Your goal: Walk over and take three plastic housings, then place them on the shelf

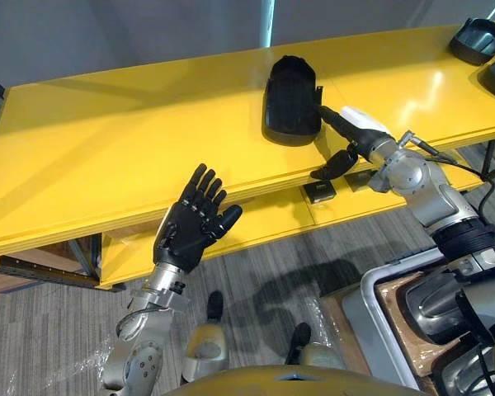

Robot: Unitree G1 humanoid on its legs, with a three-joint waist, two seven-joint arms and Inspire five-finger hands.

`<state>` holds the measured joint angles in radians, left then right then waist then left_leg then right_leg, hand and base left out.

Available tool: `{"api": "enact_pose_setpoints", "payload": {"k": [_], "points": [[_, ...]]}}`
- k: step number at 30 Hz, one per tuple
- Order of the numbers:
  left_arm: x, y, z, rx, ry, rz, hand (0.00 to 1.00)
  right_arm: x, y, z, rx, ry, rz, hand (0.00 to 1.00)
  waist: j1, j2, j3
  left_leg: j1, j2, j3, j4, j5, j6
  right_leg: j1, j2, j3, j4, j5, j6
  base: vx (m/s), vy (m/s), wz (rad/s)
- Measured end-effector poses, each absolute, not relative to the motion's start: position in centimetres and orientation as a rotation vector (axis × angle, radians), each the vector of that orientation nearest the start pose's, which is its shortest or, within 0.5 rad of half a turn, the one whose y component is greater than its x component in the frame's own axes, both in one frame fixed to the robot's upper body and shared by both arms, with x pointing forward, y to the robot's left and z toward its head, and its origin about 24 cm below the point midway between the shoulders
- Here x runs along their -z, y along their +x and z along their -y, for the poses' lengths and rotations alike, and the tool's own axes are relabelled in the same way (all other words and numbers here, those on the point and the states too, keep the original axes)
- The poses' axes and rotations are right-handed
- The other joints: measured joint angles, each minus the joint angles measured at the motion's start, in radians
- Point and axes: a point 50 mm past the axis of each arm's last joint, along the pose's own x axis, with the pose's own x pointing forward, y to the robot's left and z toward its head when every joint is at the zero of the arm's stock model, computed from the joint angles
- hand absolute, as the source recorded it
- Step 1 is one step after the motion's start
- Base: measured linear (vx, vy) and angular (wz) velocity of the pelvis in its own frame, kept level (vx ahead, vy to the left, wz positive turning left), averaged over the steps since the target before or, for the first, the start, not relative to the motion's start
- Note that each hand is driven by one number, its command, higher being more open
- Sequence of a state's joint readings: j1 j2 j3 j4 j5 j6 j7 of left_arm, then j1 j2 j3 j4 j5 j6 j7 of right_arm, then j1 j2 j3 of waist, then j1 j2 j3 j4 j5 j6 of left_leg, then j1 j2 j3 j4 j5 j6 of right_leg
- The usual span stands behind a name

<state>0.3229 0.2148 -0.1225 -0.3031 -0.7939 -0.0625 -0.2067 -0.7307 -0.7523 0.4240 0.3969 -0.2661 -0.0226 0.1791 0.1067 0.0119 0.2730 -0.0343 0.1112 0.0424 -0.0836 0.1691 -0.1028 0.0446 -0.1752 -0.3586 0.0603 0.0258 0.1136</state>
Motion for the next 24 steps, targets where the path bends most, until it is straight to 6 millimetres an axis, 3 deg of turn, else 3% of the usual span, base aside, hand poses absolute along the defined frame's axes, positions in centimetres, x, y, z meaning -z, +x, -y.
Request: {"api": "enact_pose_setpoints", "payload": {"k": [7, 16, 18, 20, 24], "points": [[-4.6, 18.5, -14.6, 0.33, -0.657, 0.016, 1.0, -17.9, 36.5, 21.0, -0.263, -1.217, 0.152, 1.0, -0.001, 0.031, 0.016, -0.002, 0.003, -0.01, 0.0, 0.008, 0.002, -0.007, 0.0, -0.006, 0.024, -0.014, -0.004, -0.05, -0.029, 0.03], [-2.5, 17.5, -14.0, 0.337, -0.658, -0.107, 1.0, -18.0, 35.9, 20.6, -0.191, -1.2, 0.208, 1.0, -0.009, 0.034, 0.016, -0.002, 0.003, -0.01, 0.0, 0.01, 0.002, -0.006, 0.0, -0.007, 0.023, -0.013, -0.002, -0.01, -0.018, 0.0], [-2.2, 17.2, -13.9, 0.338, -0.663, -0.121, 1.0, -19.1, 35.7, 20.3, -0.121, -1.156, 0.291, 1.0, -0.009, 0.036, 0.016, -0.005, 0.004, -0.01, 0.0, 0.013, -0.002, -0.007, 0.0, -0.008, 0.023, -0.012, 0.0, 0.0, -0.034, 0.03], [-2.1, 17.2, -13.9, 0.336, -0.663, -0.125, 1.0, -21.9, 35.0, 19.9, -0.023, -1.082, 0.438, 1.0, -0.004, 0.041, 0.015, -0.007, 0.003, -0.011, 0.0, 0.013, -0.003, -0.008, 0.0, -0.01, 0.021, -0.008, 0.005, 0.01, -0.037, 0.03], [-2.1, 17.2, -13.9, 0.336, -0.663, -0.126, 1.0, -25.3, 33.4, 18.8, 0.052, -0.992, 0.649, 1.0, 0.003, 0.042, 0.015, -0.007, 0.002, -0.014, 0.0, 0.016, 0.002, -0.005, -0.001, -0.014, 0.021, -0.005, 0.0, 0.02, -0.032, 0.04]]}}
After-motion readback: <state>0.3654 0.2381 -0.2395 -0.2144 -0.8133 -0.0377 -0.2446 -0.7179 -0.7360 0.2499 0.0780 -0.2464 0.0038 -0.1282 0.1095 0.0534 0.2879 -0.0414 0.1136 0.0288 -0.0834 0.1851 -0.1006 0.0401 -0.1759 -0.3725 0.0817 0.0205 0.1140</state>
